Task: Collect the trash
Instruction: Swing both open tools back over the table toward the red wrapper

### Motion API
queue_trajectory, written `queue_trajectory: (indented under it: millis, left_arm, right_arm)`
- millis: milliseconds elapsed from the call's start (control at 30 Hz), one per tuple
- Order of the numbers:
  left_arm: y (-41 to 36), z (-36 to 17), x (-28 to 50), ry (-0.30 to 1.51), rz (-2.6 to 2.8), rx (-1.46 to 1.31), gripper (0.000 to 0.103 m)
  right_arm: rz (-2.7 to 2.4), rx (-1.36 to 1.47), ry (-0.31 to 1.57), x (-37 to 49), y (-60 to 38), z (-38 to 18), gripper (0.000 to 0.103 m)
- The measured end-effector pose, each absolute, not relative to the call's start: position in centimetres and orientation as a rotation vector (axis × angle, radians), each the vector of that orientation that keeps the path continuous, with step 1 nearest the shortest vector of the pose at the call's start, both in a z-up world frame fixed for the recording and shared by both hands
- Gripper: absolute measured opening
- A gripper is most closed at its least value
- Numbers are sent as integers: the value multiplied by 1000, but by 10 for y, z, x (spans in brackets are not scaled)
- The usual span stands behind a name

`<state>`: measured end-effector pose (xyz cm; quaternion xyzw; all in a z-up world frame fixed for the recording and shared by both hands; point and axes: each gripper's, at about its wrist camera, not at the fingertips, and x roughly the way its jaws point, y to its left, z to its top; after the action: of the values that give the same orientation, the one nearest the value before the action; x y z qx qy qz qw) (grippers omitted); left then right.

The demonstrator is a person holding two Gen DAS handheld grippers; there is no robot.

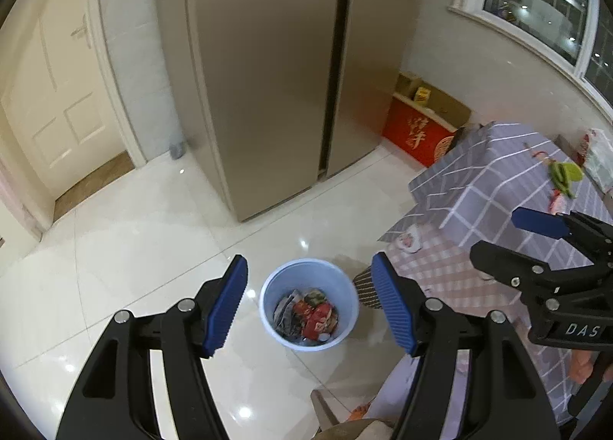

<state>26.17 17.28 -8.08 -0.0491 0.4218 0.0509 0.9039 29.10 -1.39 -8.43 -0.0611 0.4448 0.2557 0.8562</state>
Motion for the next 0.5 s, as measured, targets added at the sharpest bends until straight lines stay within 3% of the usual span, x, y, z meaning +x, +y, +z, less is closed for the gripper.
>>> queue_trajectory:
  millis: [500]
  left_arm:
    - [94, -52, 266, 805, -12, -17, 66]
  right_arm:
    - [424, -62, 879, 277, -82, -65, 82]
